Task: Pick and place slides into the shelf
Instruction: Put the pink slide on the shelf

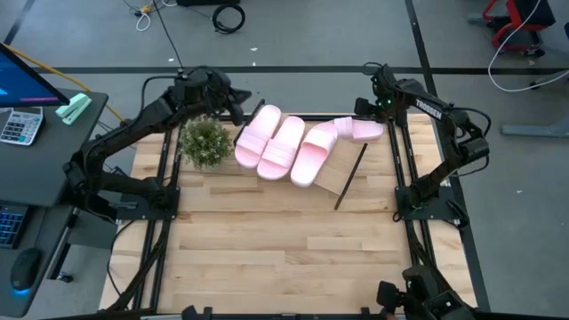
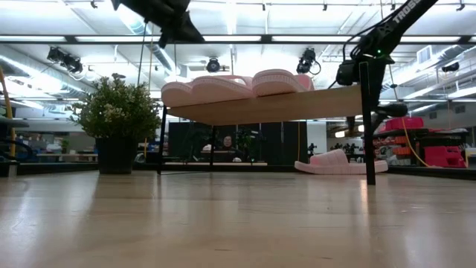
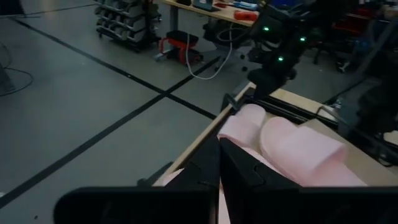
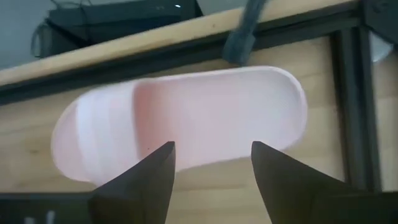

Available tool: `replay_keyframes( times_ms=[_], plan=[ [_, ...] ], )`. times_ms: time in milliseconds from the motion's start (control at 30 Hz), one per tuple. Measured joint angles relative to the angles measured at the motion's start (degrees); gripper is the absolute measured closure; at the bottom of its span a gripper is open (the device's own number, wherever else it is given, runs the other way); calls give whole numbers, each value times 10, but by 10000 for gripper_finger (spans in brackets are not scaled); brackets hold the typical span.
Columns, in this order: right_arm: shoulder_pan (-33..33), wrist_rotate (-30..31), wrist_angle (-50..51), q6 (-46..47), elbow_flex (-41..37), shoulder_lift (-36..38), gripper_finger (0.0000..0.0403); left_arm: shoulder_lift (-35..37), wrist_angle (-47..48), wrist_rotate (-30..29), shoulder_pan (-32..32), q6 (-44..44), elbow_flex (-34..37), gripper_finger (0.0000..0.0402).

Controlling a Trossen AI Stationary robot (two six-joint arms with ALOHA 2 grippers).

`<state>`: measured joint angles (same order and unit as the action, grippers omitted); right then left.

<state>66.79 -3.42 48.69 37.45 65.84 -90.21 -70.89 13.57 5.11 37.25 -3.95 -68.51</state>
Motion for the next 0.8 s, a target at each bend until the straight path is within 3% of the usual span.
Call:
replay_keyframes(
  times_ms=[267,600,800],
  plan=[
    [-14,15,0,89,0,0,183,0,0,1,18,2,0,378],
    [-29,36,-49,86,0,0,193,0,0,1,31,21,0,379],
    [-29,8,-101,80,8,-1,202,0,0,1,31,20,0,386]
  ],
)
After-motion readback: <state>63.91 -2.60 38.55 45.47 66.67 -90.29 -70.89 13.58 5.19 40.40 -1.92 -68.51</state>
